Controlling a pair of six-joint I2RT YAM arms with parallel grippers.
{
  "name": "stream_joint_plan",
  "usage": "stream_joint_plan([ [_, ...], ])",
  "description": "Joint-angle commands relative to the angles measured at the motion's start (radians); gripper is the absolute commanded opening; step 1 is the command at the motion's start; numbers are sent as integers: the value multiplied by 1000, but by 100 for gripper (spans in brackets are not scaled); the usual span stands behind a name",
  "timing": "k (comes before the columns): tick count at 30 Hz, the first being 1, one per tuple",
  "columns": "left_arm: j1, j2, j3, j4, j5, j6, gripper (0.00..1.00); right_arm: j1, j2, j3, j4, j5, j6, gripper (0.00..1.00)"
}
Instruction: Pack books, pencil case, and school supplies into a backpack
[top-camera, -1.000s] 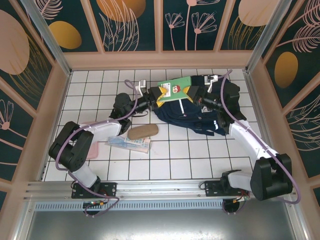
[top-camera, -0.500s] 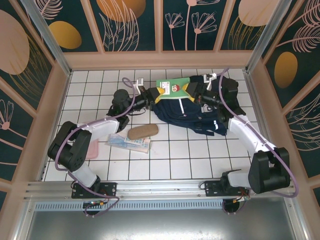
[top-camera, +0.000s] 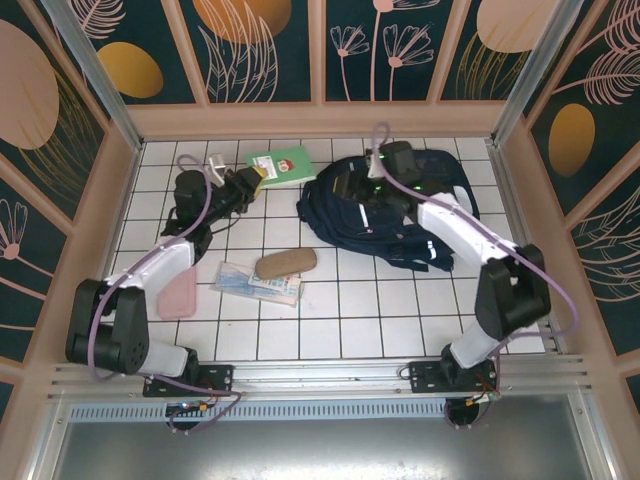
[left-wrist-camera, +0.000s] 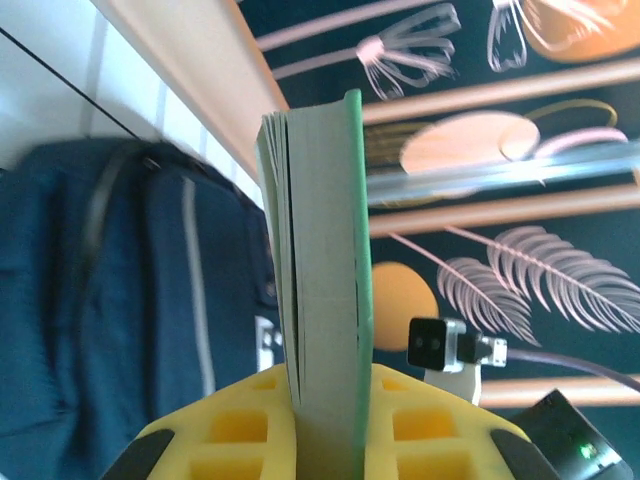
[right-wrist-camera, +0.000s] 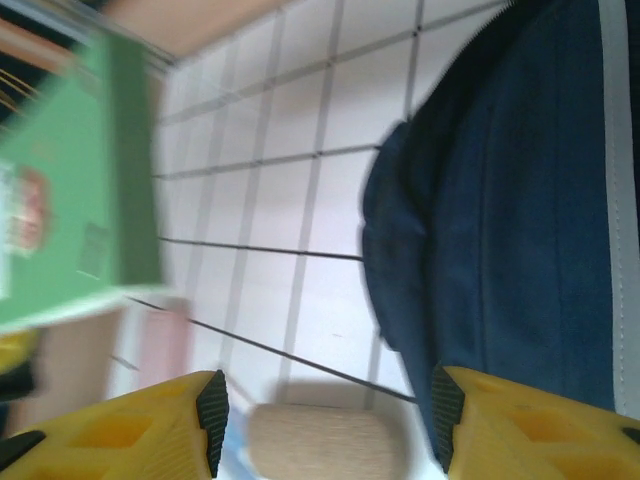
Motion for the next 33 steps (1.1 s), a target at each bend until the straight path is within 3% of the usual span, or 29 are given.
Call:
stream_joint_plan([
  [1, 38, -81, 0, -174, -76, 138, 0, 51, 88, 92, -148, 225, -112, 57],
  [8, 54, -127, -23, -233, -90, 184, 0, 128, 278, 284, -281, 500, -186, 52],
  [17, 54, -131, -34, -236, -76, 203, 0, 172, 440, 376, -329, 625, -258, 50],
  [19, 54, -129, -34, -238, -67, 206, 0, 171, 466, 395, -344, 652, -257, 43],
  [21, 54, -120, -33, -232, -53, 209, 0, 172, 477, 406, -352, 672, -259, 22],
  [24, 54, -102, -26, -224, -33, 209, 0, 172, 450, 413, -342, 669, -258, 0],
  [33, 55, 6, 11, -151, 42, 193, 0, 162, 270, 456, -332, 671, -231, 0],
])
